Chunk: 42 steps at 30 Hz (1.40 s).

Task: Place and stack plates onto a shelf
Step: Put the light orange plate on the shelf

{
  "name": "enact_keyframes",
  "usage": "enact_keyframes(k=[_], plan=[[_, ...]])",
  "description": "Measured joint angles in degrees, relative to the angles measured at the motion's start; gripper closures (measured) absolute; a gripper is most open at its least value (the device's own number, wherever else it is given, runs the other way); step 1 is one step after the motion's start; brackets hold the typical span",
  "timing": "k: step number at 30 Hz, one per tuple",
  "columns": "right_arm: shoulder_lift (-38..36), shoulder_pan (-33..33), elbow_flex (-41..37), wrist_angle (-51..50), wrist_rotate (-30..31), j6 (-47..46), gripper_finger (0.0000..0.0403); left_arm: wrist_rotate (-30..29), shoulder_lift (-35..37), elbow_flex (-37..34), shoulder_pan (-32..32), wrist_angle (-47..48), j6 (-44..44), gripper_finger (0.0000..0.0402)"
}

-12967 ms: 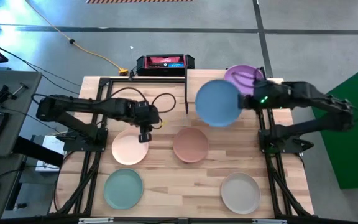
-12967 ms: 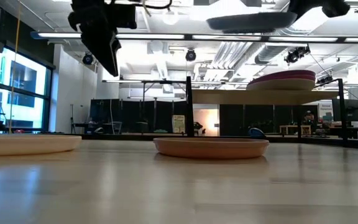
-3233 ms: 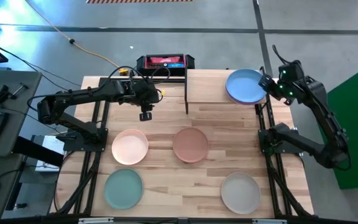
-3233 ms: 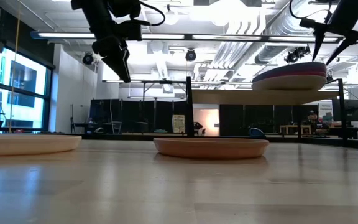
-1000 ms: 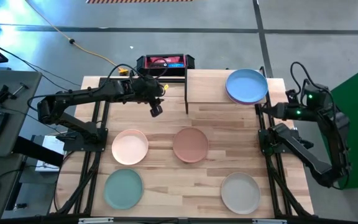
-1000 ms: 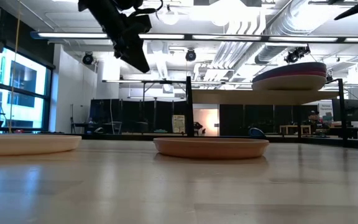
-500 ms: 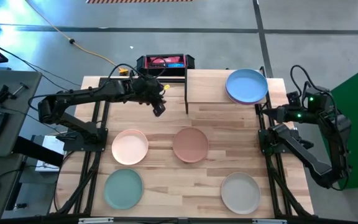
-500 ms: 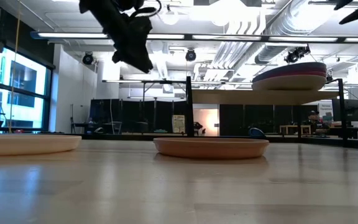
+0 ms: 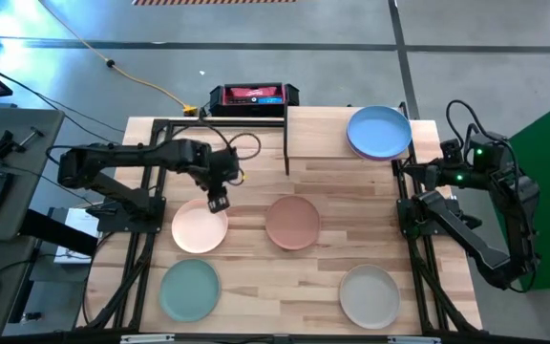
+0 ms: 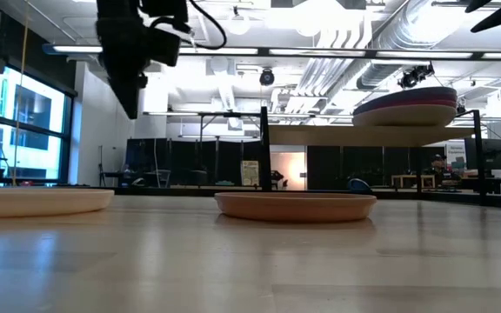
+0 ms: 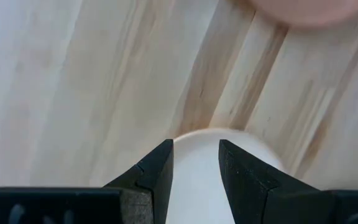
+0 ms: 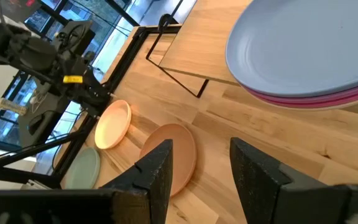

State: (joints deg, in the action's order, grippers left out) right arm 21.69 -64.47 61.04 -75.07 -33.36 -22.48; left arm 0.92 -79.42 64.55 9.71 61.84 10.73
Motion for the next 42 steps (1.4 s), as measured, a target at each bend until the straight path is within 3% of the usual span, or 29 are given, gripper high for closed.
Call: enact_keyframes(k=[5,9,17,28,42], plan=[[0.0,0.0,0.0,0.0,0.0,-0.2,0.0261,-4.9,0.0,0.0,-3.5,0.5,-5.6,0.0284],[0.0,0.0,0.0,0.0,0.1,-1.5,0.0261,-5.4,0.1,-0.7,-5.7,1.7,-12.5,0.0284],[0.0,0.0,0.0,-0.1,0.2,-0.6,0.0261,-8.5,0.1,-10.2,-7.5,0.4,-17.3,0.0284],[0.0,0.0,0.0,-0.1,1.7,0.0,0.0261,-10.5,0.1,-19.5,-4.8,-5.9,-19.8,0.0284],[0.0,0.0,0.0,0.0,1.7,-0.5,0.0261,-10.3,0.0,-23.4,-0.2,-10.9,-25.0,0.0284]])
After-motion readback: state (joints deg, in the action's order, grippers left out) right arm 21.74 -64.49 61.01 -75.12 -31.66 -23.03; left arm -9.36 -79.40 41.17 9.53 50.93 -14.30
